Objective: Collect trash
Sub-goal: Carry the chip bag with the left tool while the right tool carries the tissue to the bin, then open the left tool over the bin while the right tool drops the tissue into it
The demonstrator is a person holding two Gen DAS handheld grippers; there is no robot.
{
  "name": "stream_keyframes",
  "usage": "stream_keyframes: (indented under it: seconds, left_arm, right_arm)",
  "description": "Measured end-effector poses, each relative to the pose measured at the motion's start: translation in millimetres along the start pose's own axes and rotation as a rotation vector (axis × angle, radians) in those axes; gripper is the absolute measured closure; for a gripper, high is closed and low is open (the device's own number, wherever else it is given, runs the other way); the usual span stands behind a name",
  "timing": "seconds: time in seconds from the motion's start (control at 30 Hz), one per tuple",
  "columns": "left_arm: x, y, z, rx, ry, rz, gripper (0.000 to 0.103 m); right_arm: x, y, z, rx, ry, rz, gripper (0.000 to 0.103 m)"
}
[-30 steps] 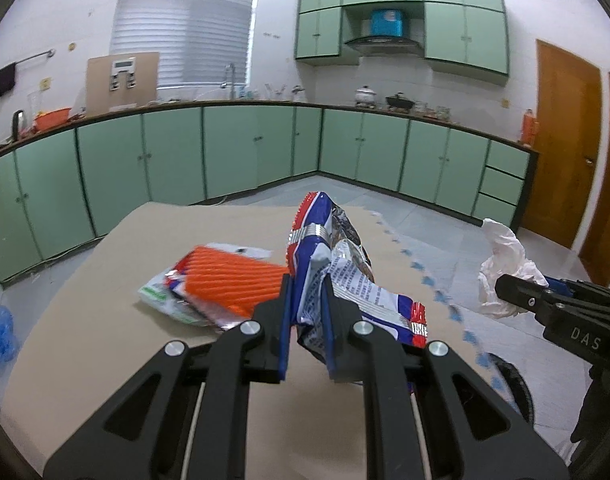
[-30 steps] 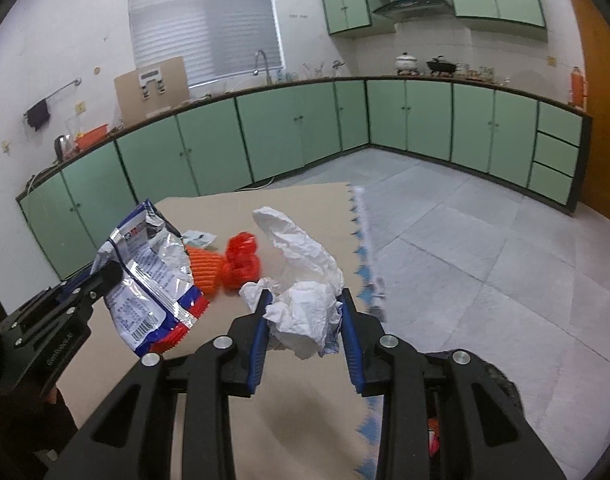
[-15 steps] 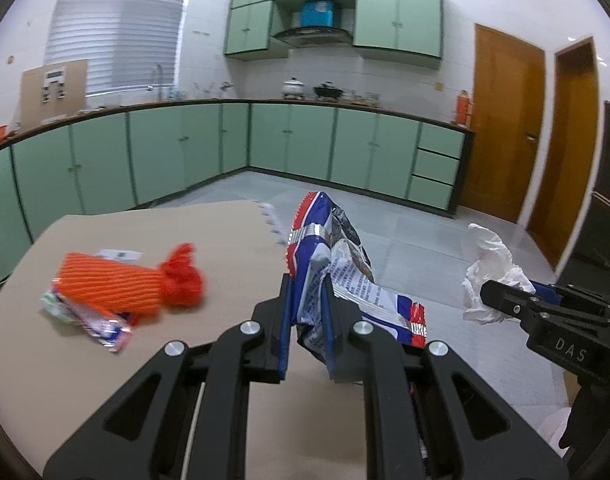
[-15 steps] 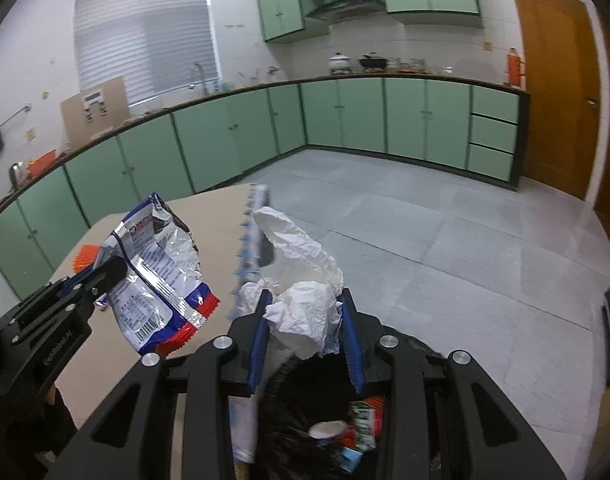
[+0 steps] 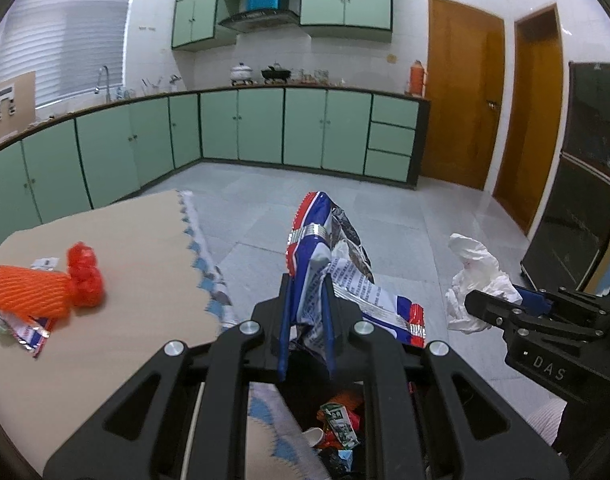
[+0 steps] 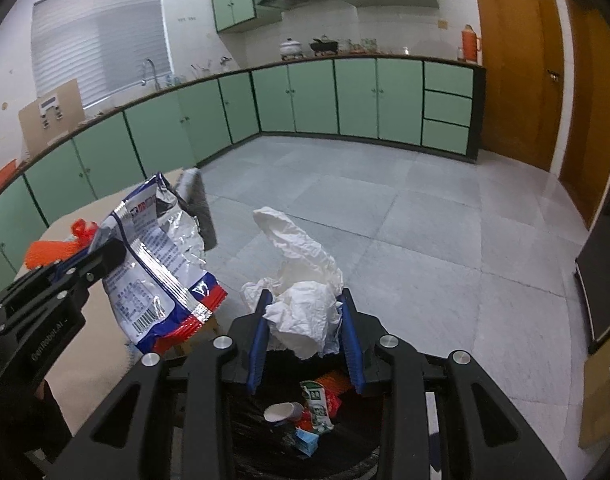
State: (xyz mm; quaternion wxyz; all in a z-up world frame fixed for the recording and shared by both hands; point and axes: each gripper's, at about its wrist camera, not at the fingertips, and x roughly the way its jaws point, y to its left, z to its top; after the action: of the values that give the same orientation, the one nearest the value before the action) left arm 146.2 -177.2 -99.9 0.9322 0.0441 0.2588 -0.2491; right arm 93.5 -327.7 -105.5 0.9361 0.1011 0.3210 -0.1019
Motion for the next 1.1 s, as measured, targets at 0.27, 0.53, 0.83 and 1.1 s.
stream_keyframes:
  seconds: [0.27, 0.53, 0.83, 1.1]
  left_arm:
    - [26.4, -15.2, -5.1, 0.016, 0.037, -0.021, 0.09]
    - [46.7, -22.5, -7.9, 0.022, 0.09, -0.035, 0.078]
    - [47.1, -16.3, -3.5, -0.004, 0.105, -0.046, 0.065]
    - [34.2, -4.4, 3.6, -0.033, 0.079, -0.043, 0.058]
  right_arm:
    - [21.5, -18.6, -14.2, 0.029, 0.047, -0.014, 0.07]
    - [34.5, -21.2, -15.2, 0.021, 0.079, -0.017, 0.063]
    - [46.2, -30.9, -22.0, 0.039, 0.115, 0.002, 0.046]
    - [37.6, -32.6, -20.9, 0.046, 0.093, -0.021, 0.027]
